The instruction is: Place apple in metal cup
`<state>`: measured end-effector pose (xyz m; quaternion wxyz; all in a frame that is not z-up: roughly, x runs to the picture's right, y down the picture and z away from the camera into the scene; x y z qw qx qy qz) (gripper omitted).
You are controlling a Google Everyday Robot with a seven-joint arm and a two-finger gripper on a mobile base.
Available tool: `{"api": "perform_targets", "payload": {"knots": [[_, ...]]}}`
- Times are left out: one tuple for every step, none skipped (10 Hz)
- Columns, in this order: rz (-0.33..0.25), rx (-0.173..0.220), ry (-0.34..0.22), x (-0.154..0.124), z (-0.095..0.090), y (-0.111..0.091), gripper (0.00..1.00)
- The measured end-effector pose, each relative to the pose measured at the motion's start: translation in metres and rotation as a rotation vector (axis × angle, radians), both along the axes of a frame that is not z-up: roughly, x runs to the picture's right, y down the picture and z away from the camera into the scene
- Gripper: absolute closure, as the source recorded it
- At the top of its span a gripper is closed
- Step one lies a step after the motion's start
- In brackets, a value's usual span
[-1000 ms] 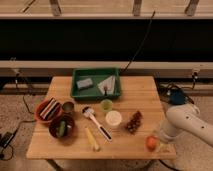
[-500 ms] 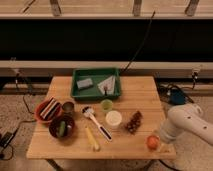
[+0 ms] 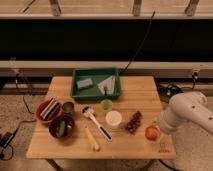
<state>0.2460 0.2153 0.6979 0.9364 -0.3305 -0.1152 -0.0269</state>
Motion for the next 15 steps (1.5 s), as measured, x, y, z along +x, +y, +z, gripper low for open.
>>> {"api": "perform_targets", "payload": {"knots": [[-0.011, 0.02, -0.013, -0.011, -0.005, -0.018, 1.0], [-0.026, 0.038, -0.03, -0.029, -0.008, -0.038, 1.0], [-0.039, 0.047, -0.043, -0.045, -0.005, -0.05, 1.0], [-0.053, 0.05, -0.054, -0.058, -0.003, -0.058, 1.0], [-0.066, 0.056, -0.066, -0.073, 0.001, -0.066, 1.0], [-0.081, 0.058, -0.082, -0.093, 0.006, -0.076, 1.0], [-0.093, 0.059, -0.097, -0.11, 0.011, -0.084, 1.0], [-0.106, 0.059, -0.115, -0.127, 0.014, -0.088, 1.0], [-0.117, 0.062, -0.141, -0.144, 0.015, -0.093, 1.0], [-0.119, 0.057, -0.139, -0.143, 0.015, -0.092, 1.0], [-0.117, 0.058, -0.138, -0.142, 0.014, -0.092, 1.0], [-0.118, 0.058, -0.139, -0.143, 0.015, -0.092, 1.0], [-0.119, 0.058, -0.141, -0.144, 0.015, -0.092, 1.0], [-0.119, 0.058, -0.14, -0.144, 0.015, -0.092, 1.0], [-0.118, 0.059, -0.14, -0.144, 0.015, -0.092, 1.0]]}}
